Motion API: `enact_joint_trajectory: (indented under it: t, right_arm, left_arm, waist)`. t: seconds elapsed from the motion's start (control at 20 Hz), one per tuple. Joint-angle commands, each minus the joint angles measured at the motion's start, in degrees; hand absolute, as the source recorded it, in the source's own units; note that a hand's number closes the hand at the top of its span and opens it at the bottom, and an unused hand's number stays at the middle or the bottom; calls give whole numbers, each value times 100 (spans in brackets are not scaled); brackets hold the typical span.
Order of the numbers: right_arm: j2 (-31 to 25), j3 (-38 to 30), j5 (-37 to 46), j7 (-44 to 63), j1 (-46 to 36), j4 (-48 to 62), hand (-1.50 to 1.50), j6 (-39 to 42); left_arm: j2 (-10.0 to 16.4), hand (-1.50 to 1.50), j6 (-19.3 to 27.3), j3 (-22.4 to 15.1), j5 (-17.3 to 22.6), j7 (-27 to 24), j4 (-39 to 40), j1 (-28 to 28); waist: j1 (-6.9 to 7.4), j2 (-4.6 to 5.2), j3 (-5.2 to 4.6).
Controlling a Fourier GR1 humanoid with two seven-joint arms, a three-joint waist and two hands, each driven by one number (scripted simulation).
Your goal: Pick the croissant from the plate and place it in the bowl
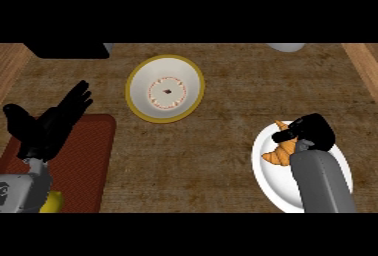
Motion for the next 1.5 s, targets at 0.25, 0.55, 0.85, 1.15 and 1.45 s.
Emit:
enact_joint_trajectory:
  t: [0.25,0.55,0.85,1.15,1.45]
  right_arm:
    - [-726,1885,-320,-3792,-659,250,150,1863]
    - [-2116,1892,-950,-6742,-1035,230,150,2357]
    - [-2787,1455,-1354,-7990,-1884,446,150,2813]
    - [-2845,1247,-1446,-7752,-2518,-43,150,3457]
    - [-2692,1026,-1701,-7443,-2687,-763,150,4001]
  left_arm:
    - [-67,0,-152,-180,2,28,-2,-308]
    - [-80,0,-121,-105,-5,-66,65,-109]
    - [33,0,-164,82,93,153,-66,23]
    - [25,0,-225,223,54,180,116,-238]
    - [121,0,-344,318,59,328,-432,227]
  waist:
    - [480,144,36]
    - [201,73,22]
    - [66,8,8]
    - [-6,-4,3]
    - [7,-16,5]
